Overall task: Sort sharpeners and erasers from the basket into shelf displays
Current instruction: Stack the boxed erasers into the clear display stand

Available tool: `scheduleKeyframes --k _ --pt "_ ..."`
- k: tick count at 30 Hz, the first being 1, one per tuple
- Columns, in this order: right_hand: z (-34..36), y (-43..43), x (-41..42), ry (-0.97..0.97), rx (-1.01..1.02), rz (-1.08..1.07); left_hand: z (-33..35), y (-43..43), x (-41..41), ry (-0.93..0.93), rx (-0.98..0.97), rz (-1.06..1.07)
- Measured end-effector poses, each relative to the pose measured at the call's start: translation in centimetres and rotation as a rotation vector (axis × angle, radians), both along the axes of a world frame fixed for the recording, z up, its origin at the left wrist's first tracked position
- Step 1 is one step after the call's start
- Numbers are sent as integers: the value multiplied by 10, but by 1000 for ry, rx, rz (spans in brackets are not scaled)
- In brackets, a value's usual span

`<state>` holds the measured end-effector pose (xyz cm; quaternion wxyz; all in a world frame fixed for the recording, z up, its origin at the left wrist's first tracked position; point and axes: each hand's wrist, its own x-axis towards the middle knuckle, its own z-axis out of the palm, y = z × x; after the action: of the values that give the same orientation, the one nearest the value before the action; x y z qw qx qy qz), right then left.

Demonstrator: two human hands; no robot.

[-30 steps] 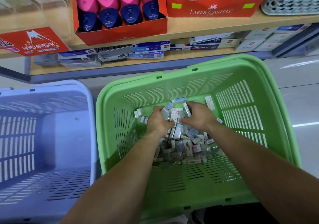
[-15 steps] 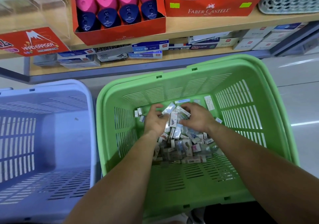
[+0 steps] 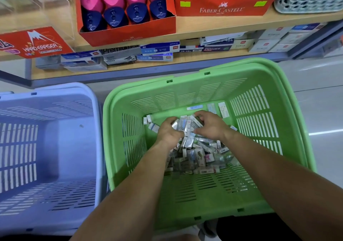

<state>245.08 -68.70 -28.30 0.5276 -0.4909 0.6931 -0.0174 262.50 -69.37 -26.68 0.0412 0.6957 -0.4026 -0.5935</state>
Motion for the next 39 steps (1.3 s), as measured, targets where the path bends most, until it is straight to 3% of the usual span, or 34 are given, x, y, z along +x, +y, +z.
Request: scheduleKeyframes --k 7,18,24,33,39 --pt "-2 3 -9 -152 38 -130 -3 3 -1 -23 -40 -69" --pt "-2 3 -15 -262 4 -155 -5 5 -11 103 -62 -79" --pt "0 8 -19 -394 66 -282 -5 9 -16 123 -58 -67" --pt "3 7 -18 -365 118 -254 -11 11 -15 173 -69 -41" --pt "5 5 -15 -280 46 -305 -12 4 -13 223 -40 68"
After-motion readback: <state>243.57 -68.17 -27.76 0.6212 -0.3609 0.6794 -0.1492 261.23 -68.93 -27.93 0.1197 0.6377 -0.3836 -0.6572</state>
